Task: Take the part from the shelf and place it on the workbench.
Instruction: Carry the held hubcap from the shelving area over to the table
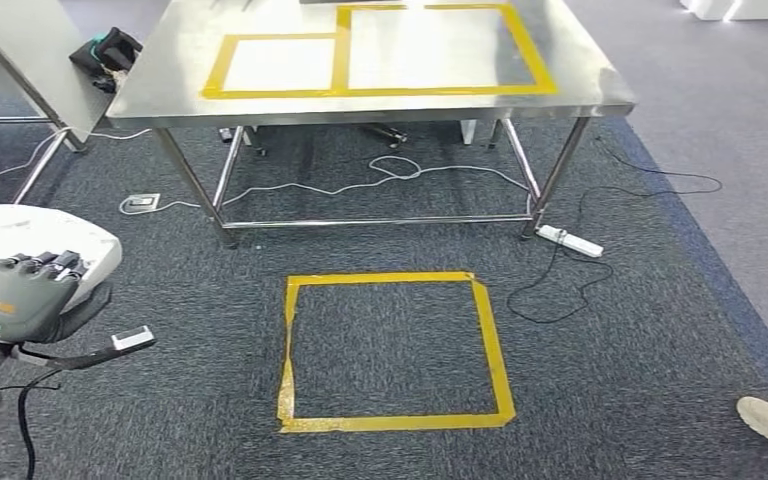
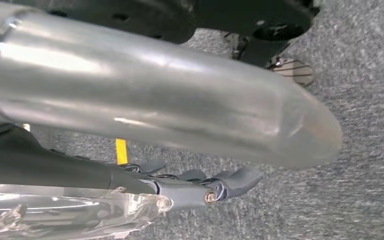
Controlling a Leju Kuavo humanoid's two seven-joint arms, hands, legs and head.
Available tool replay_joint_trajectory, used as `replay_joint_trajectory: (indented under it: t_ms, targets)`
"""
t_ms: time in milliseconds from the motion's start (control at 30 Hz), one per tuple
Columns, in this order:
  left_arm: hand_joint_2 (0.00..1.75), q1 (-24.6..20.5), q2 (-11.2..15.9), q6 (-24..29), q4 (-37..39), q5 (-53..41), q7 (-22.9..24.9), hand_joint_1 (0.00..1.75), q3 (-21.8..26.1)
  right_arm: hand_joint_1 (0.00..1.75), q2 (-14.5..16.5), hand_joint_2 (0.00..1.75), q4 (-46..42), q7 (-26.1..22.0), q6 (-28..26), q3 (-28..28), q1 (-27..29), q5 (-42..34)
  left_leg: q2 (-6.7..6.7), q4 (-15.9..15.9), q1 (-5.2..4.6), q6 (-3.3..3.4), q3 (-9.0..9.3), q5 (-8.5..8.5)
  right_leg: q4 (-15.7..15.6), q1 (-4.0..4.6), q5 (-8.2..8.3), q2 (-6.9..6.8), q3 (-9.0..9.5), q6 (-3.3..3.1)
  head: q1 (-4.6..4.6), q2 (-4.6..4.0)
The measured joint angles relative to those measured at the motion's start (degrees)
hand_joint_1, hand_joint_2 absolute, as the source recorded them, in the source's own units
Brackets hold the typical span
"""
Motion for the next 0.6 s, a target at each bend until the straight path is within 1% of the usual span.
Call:
replay_joint_trajectory:
  t_ms: [33, 67, 100, 133, 167, 200, 233, 267, 300, 333, 367, 400, 433, 467, 533, 567, 600]
  targets:
    - [0.0, 0.1, 0.0, 0.0, 0.0, 0.0, 0.0, 1.75, 0.0, 0.0, 0.0, 0.0, 0.0, -0.1, 0.0, 0.0, 0.0, -0.1, -0.64, 0.0, 0.1, 0.35, -0.02, 0.06, 0.6, -0.14, -0.56, 0.99, -0.15, 0.35, 0.04, -0.01]
    - [0.0, 0.0, 0.1, 0.1, 0.0, 0.0, 0.0, 1.75, 0.0, 0.0, -0.1, 0.0, 0.0, -0.4, 0.0, 0.0, -0.1, -0.2, -1.19, -0.1, 0.24, 0.72, -0.03, 0.14, 2.3, -0.27, -1.66, 2.61, -0.87, 0.66, 0.16, -0.01]
    - [0.0, 0.0, 0.1, 0.1, 0.0, 0.1, -0.1, 1.75, -0.1, 0.0, -0.1, 0.0, 0.0, -0.6, 0.0, 0.0, -0.1, -0.5, -1.63, -0.1, 0.35, 1.01, -0.03, 0.18, 5.2, -0.38, -3.25, 4.64, -2.27, 0.89, 0.33, -0.01]
    - [0.0, 0.0, 0.1, 0.1, 0.0, 0.2, -0.2, 1.75, -0.2, 0.0, -0.1, 0.0, 0.0, -0.9, 0.0, 0.0, -0.1, -0.7, -2.05, -0.1, 0.35, 1.24, -0.06, 0.17, 9.2, -0.4, -5.15, 6.14, -4.17, 0.95, 0.48, -0.01]
    - [0.0, 0.1, 0.1, 0.2, 0.0, 0.3, -0.4, 1.75, -0.3, 0.0, -0.2, 0.0, 0.0, -1.0, 0.1, -0.1, 0.0, -0.9, -2.54, -0.1, 0.31, 1.36, -0.07, 0.17, 13.3, -0.41, -6.73, 6.79, -6.28, 0.95, 0.57, -0.01]
    - [0.0, 0.1, 0.2, 0.4, 0.0, 0.5, -0.8, 1.75, -0.4, 0.0, -0.2, 0.0, 0.0, -1.0, 0.1, -0.1, 0.1, -1.0, -3.03, -0.1, 0.27, 1.41, -0.07, 0.15, 16.2, -0.4, -7.44, 7.01, -7.94, 0.91, 0.61, -0.01]
    - [0.0, 0.2, 0.3, 0.8, 0.0, 0.6, -1.4, 1.75, -0.6, 0.0, -0.3, 0.0, 0.0, -1.0, 0.1, -0.1, 0.1, -1.1, -3.48, -0.1, 0.24, 1.41, -0.03, 0.14, 17.0, -0.41, -6.99, 7.05, -8.74, 0.84, 0.6, -0.01]
    - [0.0, 0.2, 0.5, 1.4, 0.0, 0.9, -2.2, 1.75, -0.7, 0.0, -0.3, 0.0, 0.0, -1.0, 0.1, -0.1, 0.2, -1.1, -3.89, -0.1, 0.24, 1.38, 0.04, 0.13, 15.5, -0.42, -5.36, 7.07, -8.39, 0.72, 0.6, -0.01]
    - [0.0, 0.2, 0.8, 2.4, 0.0, 1.3, -3.4, 1.75, -1.0, 0.0, -0.4, 0.0, 0.0, -1.0, 0.1, -0.1, 0.2, -1.0, -4.23, -0.1, 0.28, 1.3, 0.15, 0.08, 11.9, -0.46, -2.98, 7.13, -7.04, 0.6, 0.61, 0.0]
    - [0.0, 0.2, 1.3, 3.4, -0.1, 1.9, -4.5, 1.75, -1.2, 0.0, -0.5, 0.0, 0.0, -1.0, 0.1, -0.1, 0.1, -1.0, -4.48, -0.1, 0.3, 1.16, 0.27, 0.03, 7.7, -0.53, -0.85, 7.36, -5.3, 0.49, 0.62, 0.0]
    - [0.0, 0.2, 1.8, 4.5, -0.1, 2.6, -5.7, 1.75, -1.4, 0.0, -0.6, 0.0, 0.0, -1.1, 0.1, -0.1, 0.0, -0.9, -4.68, 0.1, 0.24, 0.92, 0.28, -0.04, 4.0, -0.59, 0.64, 7.65, -3.65, 0.36, 0.61, 0.01]
    - [0.0, 0.2, 2.4, 5.3, -0.1, 3.1, -6.7, 1.75, -1.5, 0.0, -0.7, 0.0, 0.0, -1.1, 0.2, -0.1, -0.1, -0.8, -4.82, 0.2, 0.17, 0.65, 0.22, -0.05, 1.7, -0.67, 1.43, 7.93, -2.59, 0.24, 0.57, 0.0]
    - [0.0, 0.2, 3.0, 5.8, -0.2, 3.5, -7.3, 1.75, -1.6, 0.0, -0.7, 0.0, 0.0, -1.1, 0.2, -0.1, -0.2, -0.8, -4.9, 0.3, 0.07, 0.7, 0.1, 0.0, 0.7, -0.75, 1.57, 8.15, -2.16, 0.21, 0.54, 0.0]
    - [0.0, 0.1, 3.4, 6.1, -0.2, 3.8, -7.6, 1.75, -1.7, 0.0, -0.7, 0.0, 0.0, -1.1, 0.3, -0.1, -0.2, -0.8, -4.97, 0.3, -0.03, 0.99, -0.02, 0.09, 0.5, -0.77, 1.67, 8.23, -2.06, 0.18, 0.49, 0.0]
    - [0.0, 0.1, 4.2, 6.3, -0.2, 4.0, -8.0, 1.75, -2.0, 0.0, -0.8, 0.0, 0.0, -1.1, 0.3, -0.1, -0.2, -0.7, -4.97, 0.1, -0.04, 1.82, -0.01, 0.34, 0.5, -0.73, 1.87, 8.29, -2.19, 0.16, 0.46, -0.01]
    - [0.0, 0.1, 4.5, 6.7, -0.2, 4.3, -8.6, 1.75, -2.1, 0.0, -0.8, 0.0, 0.0, -1.1, 0.3, -0.2, -0.2, -0.7, -4.97, -0.1, -0.02, 1.93, 0.04, 0.45, 0.5, -0.66, 1.9, 8.33, -2.22, 0.01, 0.45, -0.01]
    - [0.0, 0.0, 4.9, 7.3, -0.2, 4.9, -9.5, 1.75, -2.3, 0.0, -0.9, 0.0, 0.0, -1.1, 0.4, -0.1, -0.2, -0.5, -4.96, -0.3, 0.01, 1.82, 0.1, 0.54, 0.5, -0.58, 1.92, 8.36, -2.26, -0.18, 0.46, -0.01]
